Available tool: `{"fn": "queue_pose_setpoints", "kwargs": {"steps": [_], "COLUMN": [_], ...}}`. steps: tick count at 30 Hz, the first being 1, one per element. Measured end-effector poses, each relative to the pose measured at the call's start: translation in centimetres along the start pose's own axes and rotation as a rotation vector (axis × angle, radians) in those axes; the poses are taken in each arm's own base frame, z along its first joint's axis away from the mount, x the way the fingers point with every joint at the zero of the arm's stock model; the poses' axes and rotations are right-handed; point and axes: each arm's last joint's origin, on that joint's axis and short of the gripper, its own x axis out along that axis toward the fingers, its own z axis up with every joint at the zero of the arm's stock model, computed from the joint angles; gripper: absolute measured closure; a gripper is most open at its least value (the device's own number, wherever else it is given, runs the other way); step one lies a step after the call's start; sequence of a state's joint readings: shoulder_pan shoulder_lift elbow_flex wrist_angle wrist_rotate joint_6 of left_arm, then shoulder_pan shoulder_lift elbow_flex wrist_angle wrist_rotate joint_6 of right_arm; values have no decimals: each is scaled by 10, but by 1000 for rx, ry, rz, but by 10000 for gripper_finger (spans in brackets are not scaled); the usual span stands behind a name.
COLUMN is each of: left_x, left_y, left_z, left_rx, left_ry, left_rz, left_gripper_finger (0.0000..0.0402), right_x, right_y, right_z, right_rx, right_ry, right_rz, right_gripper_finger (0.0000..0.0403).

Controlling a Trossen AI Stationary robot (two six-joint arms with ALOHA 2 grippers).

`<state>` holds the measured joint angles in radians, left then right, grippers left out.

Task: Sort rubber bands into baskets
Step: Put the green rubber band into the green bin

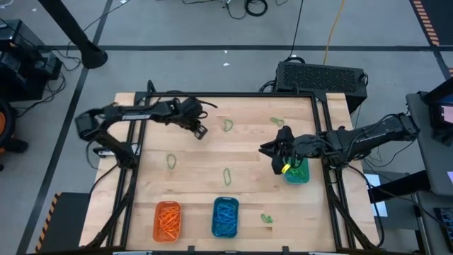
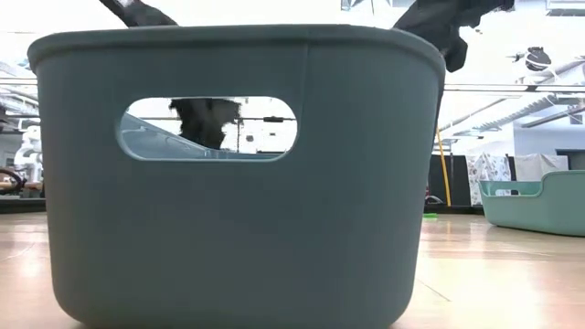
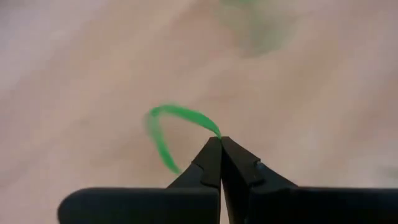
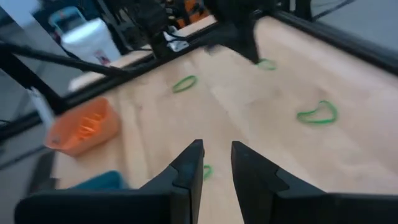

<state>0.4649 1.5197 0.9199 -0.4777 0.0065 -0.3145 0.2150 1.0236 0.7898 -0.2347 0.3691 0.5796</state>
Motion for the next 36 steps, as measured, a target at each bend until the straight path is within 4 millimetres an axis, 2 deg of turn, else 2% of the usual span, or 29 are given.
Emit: {"fn": "queue_pose_setpoints", "kwargs": {"steps": [3,6,9,11,13,16,21,32,36], "left_x": [-31,-60,-83,-91,-96,-101,-104,-113,-106], "left_y": [-30,-58,-81,-93,-103,-115,-128,-139,-141], "left_z": [2,1,-1,-3,-7,-12,-20,-21,-20], "left_rx": [18,38,70,79,84,89,94,71,68], "left_ry": [-77,-144,-231,-260,-269,-270,-274,-332,-317], "left_rz": [-316,-596,-747,-813,-864,-902,-931,-1003,-993], "left_gripper_finger": [400,400,401,401,401,401,401,401,401], "right_x": [8,21,37,47,54,61,74,92,103], "right_y": [1,6,12,17,21,26,26,30,39], "right_z": [-3,-5,-5,-3,1,9,9,4,9], "right_rx": [-95,-282,-447,-545,-589,-561,-558,-546,-565], "right_ry": [1,-9,-64,-122,-195,-319,-333,-322,-317], "right_rz": [-23,-16,-1,5,13,38,185,216,245], "right_gripper_finger": [327,319,298,278,255,221,180,172,172]}}
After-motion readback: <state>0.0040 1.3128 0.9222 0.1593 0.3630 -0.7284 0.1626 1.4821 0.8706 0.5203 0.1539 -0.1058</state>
